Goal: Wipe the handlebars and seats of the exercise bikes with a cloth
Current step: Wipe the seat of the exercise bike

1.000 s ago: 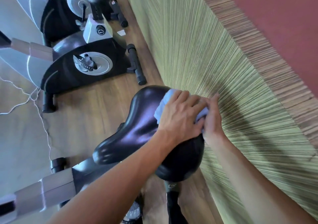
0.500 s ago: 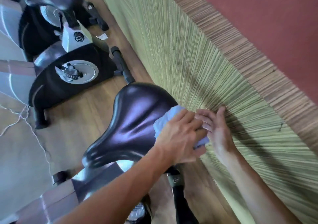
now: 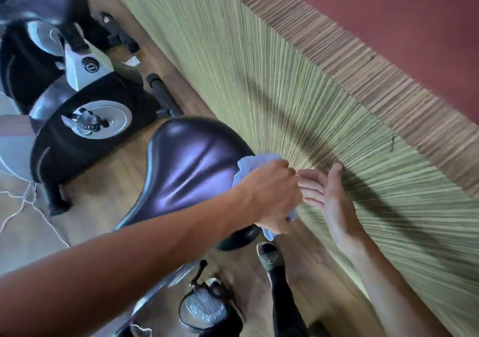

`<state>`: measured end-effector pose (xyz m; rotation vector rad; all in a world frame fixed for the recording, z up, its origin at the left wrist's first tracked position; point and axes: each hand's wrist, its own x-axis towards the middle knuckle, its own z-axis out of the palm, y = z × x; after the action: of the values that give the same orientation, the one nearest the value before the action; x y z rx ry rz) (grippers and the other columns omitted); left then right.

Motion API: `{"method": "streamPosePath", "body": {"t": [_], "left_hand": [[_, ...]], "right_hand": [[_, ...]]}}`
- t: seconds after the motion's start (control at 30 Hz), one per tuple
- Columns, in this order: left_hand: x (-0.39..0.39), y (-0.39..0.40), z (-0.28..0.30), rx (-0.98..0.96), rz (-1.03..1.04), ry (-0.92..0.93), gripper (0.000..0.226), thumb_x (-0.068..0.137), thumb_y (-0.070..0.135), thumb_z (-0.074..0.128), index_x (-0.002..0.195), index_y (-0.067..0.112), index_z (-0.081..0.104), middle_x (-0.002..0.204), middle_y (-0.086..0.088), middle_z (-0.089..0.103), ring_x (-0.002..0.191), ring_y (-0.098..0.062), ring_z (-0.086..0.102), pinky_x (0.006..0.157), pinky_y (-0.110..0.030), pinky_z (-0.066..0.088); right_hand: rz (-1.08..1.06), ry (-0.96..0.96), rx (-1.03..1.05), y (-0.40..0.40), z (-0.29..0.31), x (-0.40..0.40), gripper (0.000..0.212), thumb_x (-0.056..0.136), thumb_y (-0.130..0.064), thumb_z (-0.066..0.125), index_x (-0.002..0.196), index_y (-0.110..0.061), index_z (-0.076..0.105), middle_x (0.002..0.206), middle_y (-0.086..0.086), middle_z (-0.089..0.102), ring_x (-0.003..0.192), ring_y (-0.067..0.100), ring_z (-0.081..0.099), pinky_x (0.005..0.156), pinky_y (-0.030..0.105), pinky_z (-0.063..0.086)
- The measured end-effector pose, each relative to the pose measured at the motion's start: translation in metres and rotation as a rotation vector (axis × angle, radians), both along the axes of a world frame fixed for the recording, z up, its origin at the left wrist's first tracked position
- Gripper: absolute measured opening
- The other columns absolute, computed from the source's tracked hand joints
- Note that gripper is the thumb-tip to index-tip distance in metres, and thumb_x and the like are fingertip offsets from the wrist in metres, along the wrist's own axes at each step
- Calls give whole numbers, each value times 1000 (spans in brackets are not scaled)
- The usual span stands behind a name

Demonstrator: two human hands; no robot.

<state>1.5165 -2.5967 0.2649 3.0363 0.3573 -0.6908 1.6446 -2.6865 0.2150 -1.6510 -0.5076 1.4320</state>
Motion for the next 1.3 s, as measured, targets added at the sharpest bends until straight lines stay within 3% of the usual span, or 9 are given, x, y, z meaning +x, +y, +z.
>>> {"method": "streamPosePath", "body": {"t": [0.1,0.23,0.37,0.53,0.67,0.87,1.0,1.17,1.3], "left_hand": [[-5,37,5,61,121,-94,49,82,66,49,80,23,72,78,1,67,81,-26,59,75,-35,43],[-32,106,8,218,778,-284,41,83,58,53,86,23,75,88,-3,69,90,-32,62,71,-34,39],[-42,46,-7,218,673,-609,33,78,47,52,69,22,72,73,3,67,76,-28,56,79,-42,41],[-45,43,-14,109,484,-675,23,80,44,61,75,27,74,78,6,70,72,-24,53,79,-38,40],[-77,125,4,275,1112,-468,35,81,53,56,73,24,73,78,0,70,80,-28,61,72,-35,35],[-141,82,-12,404,1599,-800,31,90,52,59,99,28,77,97,1,72,80,-33,60,76,-39,43],[-171,2,-16,329,1523,-663,59,105,58,39,152,23,48,154,-2,50,129,-33,53,109,-45,41],[-184,-19,-12,245,1495,-600,73,106,57,25,157,5,35,165,-13,33,153,-31,29,125,-46,25],[-201,38,-21,-212,1581,-763,80,106,57,24,163,7,1,172,-8,-1,159,-20,-5,129,-39,7]], "right_hand": [[8,-26,-5,-6,-4,2,81,103,-55,0,124,-12,65,122,4,71,115,18,65,103,36,45],[-2,-13,-10,-15,-9,-2,87,96,-63,2,127,-12,65,126,4,70,115,19,65,107,42,44],[40,-46,12,14,1,-22,79,95,-74,11,110,-22,69,110,-4,74,104,13,68,102,37,48],[130,-158,183,83,31,-45,57,109,-50,19,102,-25,69,78,-8,75,76,-2,68,69,10,48],[220,-168,176,133,28,-58,86,74,-97,29,112,-29,64,112,-7,72,89,6,65,86,26,45],[507,-487,330,179,37,-94,79,80,-78,17,120,-25,61,123,-2,64,111,19,60,102,38,43],[749,-730,394,202,46,-139,83,88,-67,8,125,-11,57,130,9,60,122,29,55,108,45,38],[899,-1029,360,198,41,-158,70,99,-59,3,141,-26,48,145,7,54,132,32,47,104,47,36],[917,-1020,358,198,43,-157,89,87,-73,-6,158,-34,33,162,-8,37,148,16,32,117,38,25]]}}
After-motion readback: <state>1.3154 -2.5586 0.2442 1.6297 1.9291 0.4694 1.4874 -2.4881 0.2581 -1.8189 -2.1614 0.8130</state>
